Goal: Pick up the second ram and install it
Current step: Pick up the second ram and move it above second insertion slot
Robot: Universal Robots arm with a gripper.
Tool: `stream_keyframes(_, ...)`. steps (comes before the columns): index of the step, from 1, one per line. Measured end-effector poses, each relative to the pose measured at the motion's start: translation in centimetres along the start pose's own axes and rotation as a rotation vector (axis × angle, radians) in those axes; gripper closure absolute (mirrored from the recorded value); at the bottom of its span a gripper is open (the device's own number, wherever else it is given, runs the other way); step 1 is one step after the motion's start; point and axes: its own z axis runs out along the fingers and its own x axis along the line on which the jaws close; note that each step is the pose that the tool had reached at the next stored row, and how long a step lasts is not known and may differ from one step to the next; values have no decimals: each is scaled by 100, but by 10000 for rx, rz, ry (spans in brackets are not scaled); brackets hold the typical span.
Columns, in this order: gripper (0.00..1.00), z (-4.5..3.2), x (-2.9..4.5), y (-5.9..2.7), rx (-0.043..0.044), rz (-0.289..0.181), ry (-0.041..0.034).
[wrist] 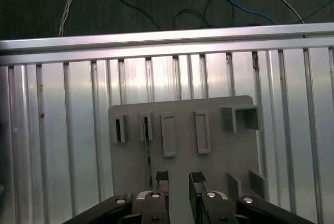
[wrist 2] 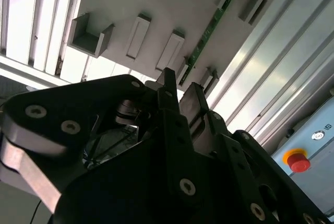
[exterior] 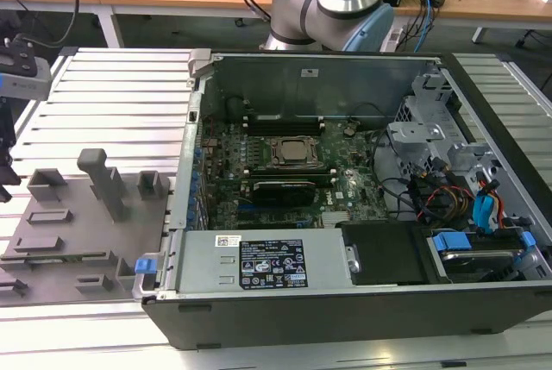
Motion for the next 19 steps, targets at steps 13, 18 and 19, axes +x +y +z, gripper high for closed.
stream_keyframes(13,70,223,5,-10,0,1,0)
stream_keyframes(18,70,268,46,-15,1,0,0)
stream_keyframes(19,70,282,77,-17,0,0,0)
